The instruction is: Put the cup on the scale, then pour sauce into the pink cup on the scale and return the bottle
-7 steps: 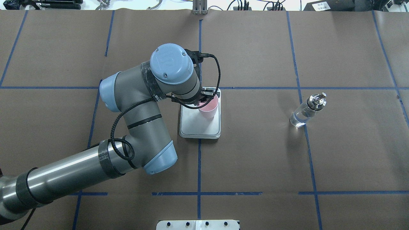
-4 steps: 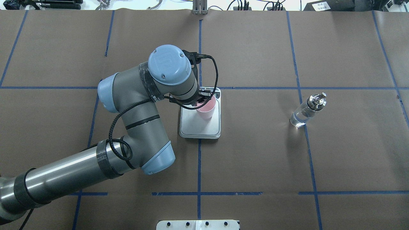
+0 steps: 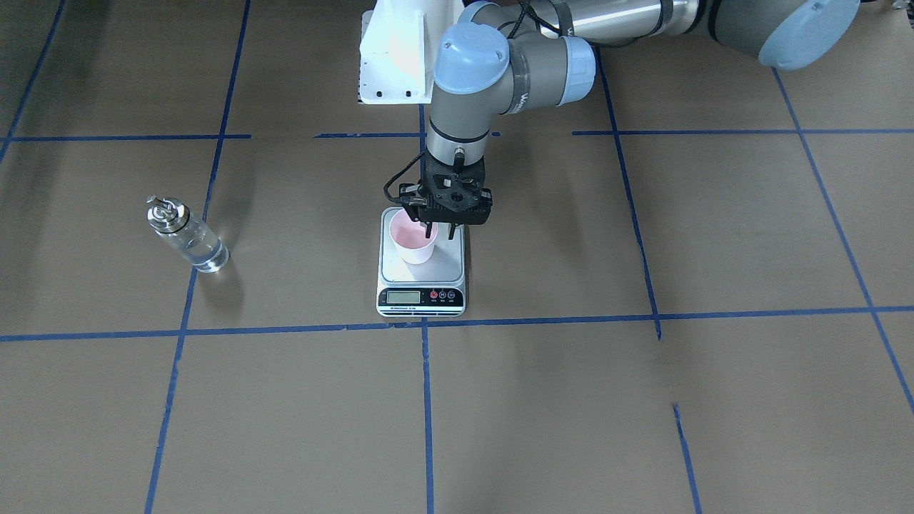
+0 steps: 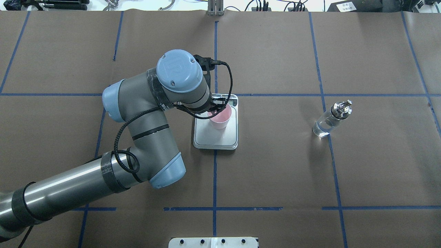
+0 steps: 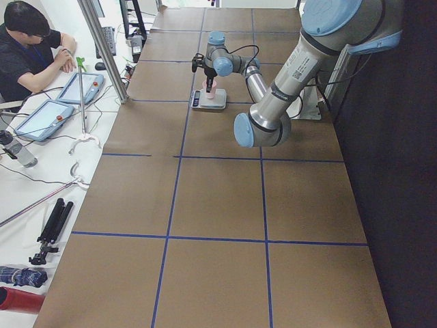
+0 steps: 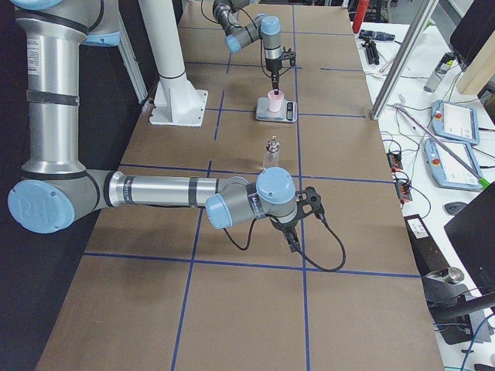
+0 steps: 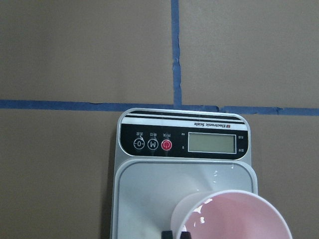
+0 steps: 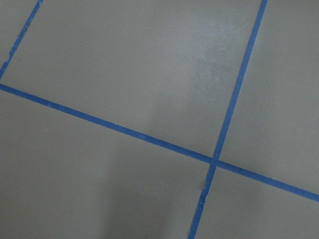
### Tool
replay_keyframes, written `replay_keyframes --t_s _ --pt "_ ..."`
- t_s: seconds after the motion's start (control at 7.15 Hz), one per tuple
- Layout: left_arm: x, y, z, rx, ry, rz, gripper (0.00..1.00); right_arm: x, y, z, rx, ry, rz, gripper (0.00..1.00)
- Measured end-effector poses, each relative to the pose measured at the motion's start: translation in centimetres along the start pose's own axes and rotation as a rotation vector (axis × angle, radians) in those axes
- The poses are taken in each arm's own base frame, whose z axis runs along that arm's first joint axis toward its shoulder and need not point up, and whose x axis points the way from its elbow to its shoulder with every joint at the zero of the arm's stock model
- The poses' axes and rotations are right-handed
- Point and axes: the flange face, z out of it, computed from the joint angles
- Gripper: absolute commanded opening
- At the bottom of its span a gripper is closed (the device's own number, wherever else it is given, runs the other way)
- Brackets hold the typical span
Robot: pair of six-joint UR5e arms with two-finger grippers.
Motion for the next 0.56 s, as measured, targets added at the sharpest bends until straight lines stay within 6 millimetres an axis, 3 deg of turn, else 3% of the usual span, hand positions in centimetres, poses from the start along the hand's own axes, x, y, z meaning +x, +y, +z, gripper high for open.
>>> replay_keyframes --t_s 0.14,0.28,0.42,0.56 --pt "-0.9 -0.4 -1.0 0.011 0.004 0.041 1.0 -0.5 -0.3 -0.4 0.009 0.0 -0.01 1.0" --pt "-3.3 -1.4 -2.7 0.033 -0.002 0.107 1.0 -1.6 -0.8 -1.4 0.029 -0.002 -0.008 1.0" --pt "-7.0 -2.2 -5.1 0.059 -0.023 0.182 1.0 -3.7 -1.2 -2.9 0.057 -0.01 0.032 1.0" --pt "-11.8 -2.8 -7.8 0.087 -0.051 0.263 1.0 -7.3 -1.6 -4.6 0.084 -0.03 0.085 1.0"
